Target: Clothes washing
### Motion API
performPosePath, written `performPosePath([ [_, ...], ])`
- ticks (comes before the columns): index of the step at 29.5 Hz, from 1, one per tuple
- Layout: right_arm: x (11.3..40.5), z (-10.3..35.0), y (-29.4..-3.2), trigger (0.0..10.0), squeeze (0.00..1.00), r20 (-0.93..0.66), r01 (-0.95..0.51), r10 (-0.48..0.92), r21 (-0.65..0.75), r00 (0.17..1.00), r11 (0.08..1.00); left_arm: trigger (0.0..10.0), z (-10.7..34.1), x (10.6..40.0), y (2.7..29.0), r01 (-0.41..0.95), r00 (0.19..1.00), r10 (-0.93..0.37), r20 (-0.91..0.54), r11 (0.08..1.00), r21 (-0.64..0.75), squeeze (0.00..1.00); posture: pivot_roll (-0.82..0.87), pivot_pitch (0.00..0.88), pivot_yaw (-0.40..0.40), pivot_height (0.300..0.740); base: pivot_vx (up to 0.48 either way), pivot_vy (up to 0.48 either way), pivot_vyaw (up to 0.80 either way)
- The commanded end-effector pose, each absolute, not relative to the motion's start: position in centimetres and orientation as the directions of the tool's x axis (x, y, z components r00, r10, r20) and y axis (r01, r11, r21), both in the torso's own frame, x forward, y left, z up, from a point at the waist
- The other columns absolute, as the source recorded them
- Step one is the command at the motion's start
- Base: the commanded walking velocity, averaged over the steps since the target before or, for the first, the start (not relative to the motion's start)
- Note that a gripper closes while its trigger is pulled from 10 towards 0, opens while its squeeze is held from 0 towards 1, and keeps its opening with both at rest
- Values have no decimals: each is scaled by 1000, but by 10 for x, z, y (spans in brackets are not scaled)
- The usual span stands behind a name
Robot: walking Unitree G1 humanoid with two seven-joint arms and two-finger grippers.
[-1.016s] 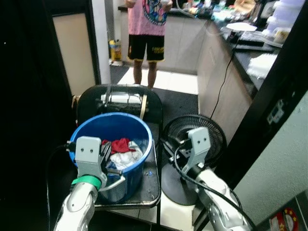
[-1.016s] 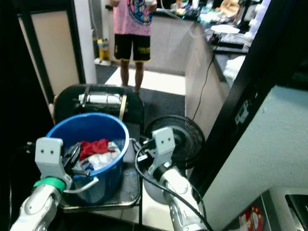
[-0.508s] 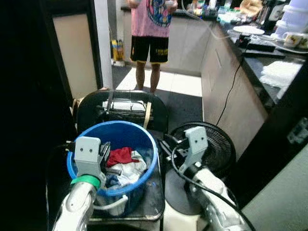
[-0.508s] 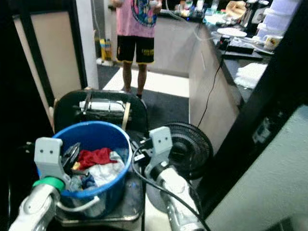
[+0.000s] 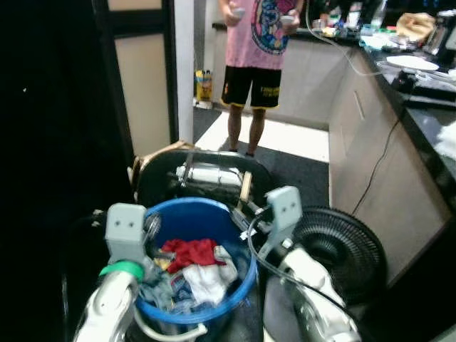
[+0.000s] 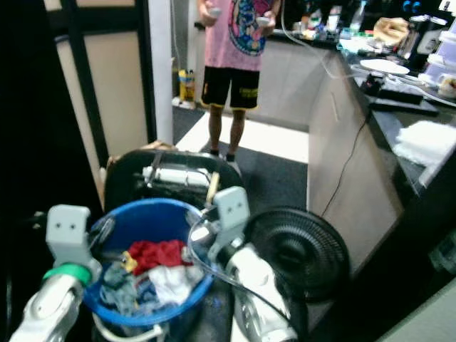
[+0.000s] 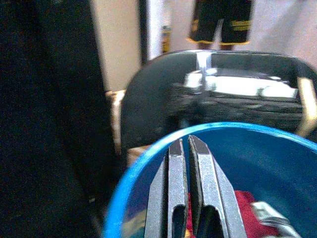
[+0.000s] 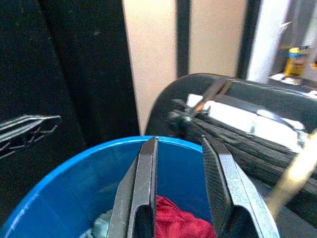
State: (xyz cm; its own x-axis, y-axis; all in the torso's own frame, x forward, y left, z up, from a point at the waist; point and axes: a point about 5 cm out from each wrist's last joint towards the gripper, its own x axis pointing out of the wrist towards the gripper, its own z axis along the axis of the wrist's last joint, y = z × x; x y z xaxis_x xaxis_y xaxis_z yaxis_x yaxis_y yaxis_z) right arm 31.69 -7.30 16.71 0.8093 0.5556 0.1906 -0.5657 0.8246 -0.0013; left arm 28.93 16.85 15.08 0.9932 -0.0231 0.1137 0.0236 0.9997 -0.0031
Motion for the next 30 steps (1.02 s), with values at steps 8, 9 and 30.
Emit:
performPosePath([
  [8,318,166,-81,10000,0,191,-543,535,-9,823,840,10000,145,288,166,21,995,-19,95,1000,-22,0,2,24,2,740,0,0,0],
  [9,318,165,-81,10000,0,190,-543,535,-10,823,840,10000,145,289,166,19,995,-17,94,1000,-20,0,2,24,2,740,0,0,0],
  [30,318,166,-80,10000,0,195,-542,532,-1,824,840,10000,146,287,168,24,994,-22,105,999,-23,0,4,34,4,740,0,0,0],
])
